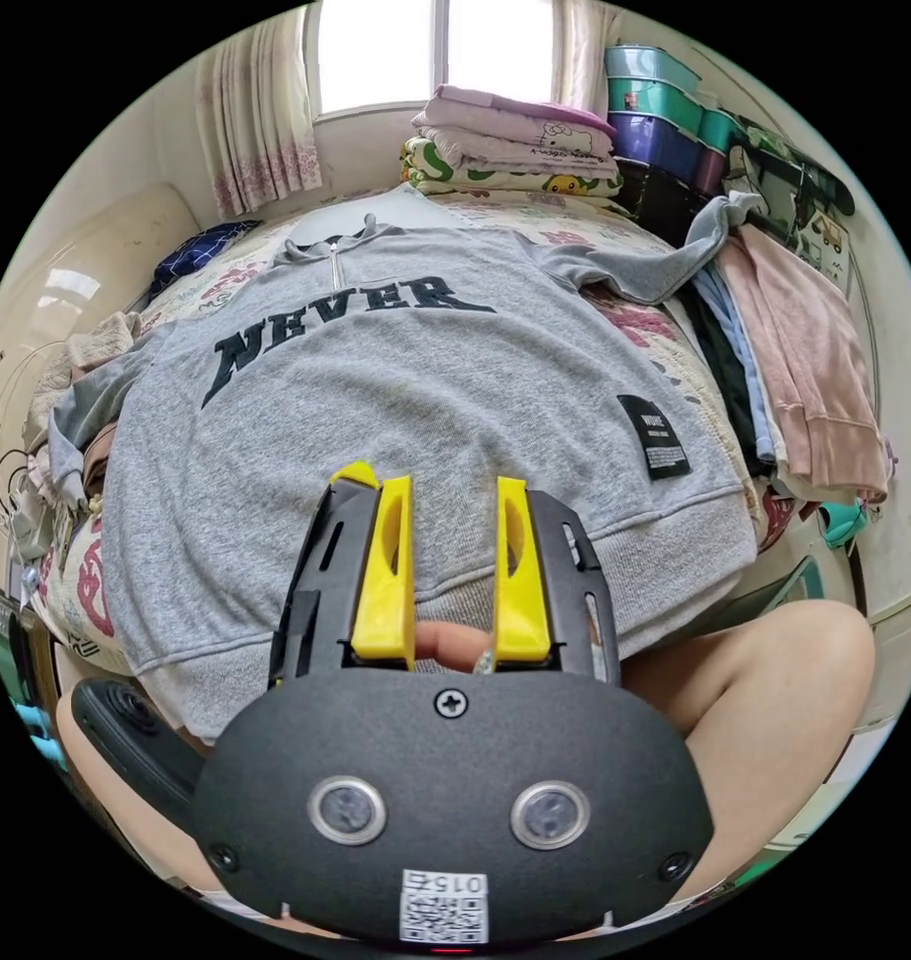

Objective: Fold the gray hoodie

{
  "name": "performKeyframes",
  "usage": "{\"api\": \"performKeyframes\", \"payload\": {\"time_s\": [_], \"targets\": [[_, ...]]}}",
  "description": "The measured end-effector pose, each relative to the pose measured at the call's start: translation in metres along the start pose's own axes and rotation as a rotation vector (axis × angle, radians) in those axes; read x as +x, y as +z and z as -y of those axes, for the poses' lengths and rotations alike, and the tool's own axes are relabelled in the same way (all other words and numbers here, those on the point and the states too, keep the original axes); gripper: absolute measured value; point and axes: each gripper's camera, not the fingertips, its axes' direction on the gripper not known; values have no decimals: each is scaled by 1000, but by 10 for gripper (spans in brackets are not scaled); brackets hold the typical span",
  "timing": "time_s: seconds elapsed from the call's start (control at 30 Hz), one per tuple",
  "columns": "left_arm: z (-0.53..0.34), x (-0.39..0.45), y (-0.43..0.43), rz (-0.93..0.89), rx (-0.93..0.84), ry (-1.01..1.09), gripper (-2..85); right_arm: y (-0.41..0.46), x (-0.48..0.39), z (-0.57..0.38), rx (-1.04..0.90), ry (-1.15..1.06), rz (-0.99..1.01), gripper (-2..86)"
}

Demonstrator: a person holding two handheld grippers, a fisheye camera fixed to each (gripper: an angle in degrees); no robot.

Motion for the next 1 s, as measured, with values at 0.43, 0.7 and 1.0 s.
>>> {"api": "performKeyframes", "payload": {"time_s": [0.43,0.7,1.0], "targets": [[49,-13,14,35,-71,-39,-4,11,-28,-31,-32,-24,28,122],[86,-43,18,-138,-115,-30,-9,0,-63,-76,19,-56,-48,119],[134,-69,17,-208,-147,-175,-5,-34,-82,-125,-1,-103,-94,135]]}}
